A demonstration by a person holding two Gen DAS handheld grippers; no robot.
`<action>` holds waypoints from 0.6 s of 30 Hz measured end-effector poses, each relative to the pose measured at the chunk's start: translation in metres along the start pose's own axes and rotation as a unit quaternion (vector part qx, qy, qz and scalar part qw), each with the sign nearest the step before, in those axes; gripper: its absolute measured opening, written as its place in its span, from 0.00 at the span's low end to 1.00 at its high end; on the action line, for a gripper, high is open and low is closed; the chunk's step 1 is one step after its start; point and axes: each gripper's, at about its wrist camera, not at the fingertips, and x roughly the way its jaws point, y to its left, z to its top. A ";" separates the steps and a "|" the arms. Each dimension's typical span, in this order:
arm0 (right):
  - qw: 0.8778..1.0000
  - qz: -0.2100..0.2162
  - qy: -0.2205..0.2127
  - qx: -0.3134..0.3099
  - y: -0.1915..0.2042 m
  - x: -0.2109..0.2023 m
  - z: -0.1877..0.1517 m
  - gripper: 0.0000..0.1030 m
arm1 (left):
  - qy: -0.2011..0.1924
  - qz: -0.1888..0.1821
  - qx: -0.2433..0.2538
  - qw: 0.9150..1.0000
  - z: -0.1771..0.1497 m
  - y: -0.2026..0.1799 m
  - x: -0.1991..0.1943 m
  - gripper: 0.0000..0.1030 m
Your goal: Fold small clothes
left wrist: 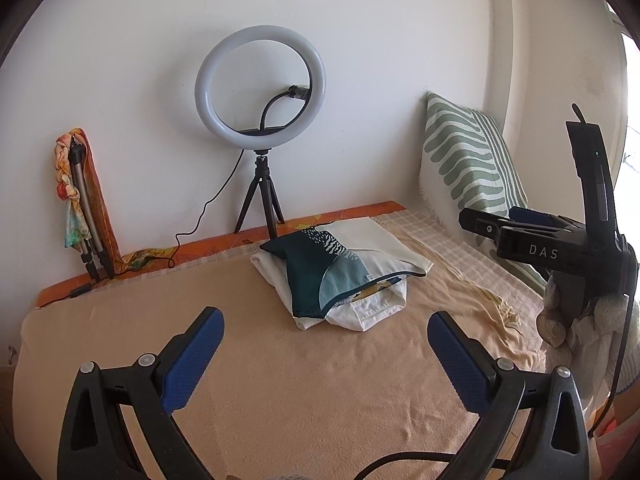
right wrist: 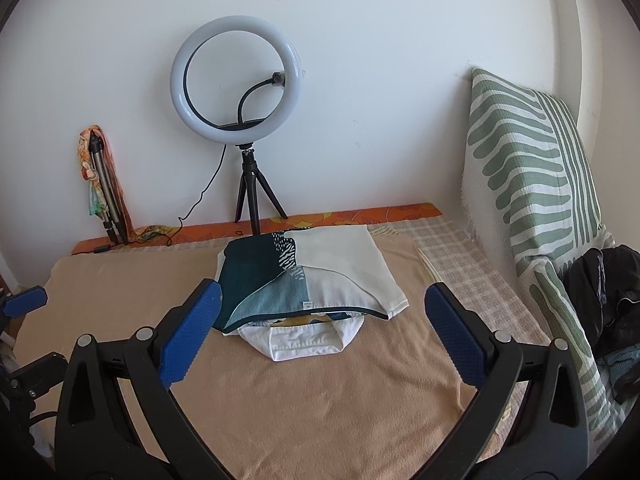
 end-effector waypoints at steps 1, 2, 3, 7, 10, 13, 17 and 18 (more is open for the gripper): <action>1.000 0.000 0.000 0.000 0.000 0.000 0.000 1.00 | 0.001 0.000 0.000 1.000 -0.001 0.000 0.000 1.00; 1.000 0.000 0.000 0.000 0.000 0.000 -0.001 1.00 | 0.001 0.000 0.000 1.000 -0.002 0.000 0.000 1.00; 1.000 0.000 0.000 0.000 0.000 0.000 -0.001 1.00 | 0.001 0.001 0.001 1.000 -0.003 -0.001 0.000 1.00; 1.000 0.000 0.002 -0.008 0.003 -0.002 -0.004 1.00 | 0.005 0.001 0.005 1.000 -0.008 -0.003 0.000 1.00; 1.000 0.002 0.004 -0.016 0.006 -0.002 -0.006 1.00 | 0.005 -0.001 0.008 1.000 -0.010 -0.004 -0.001 1.00; 1.000 0.000 0.004 -0.026 0.010 0.000 -0.006 1.00 | 0.004 -0.001 0.011 1.000 -0.011 -0.005 -0.002 1.00; 1.000 0.003 0.005 -0.029 0.012 0.000 -0.005 1.00 | 0.005 -0.001 0.011 1.000 -0.011 -0.006 -0.003 1.00; 1.000 0.003 0.005 -0.028 0.012 0.000 -0.005 1.00 | 0.005 -0.001 0.011 1.000 -0.011 -0.006 -0.003 1.00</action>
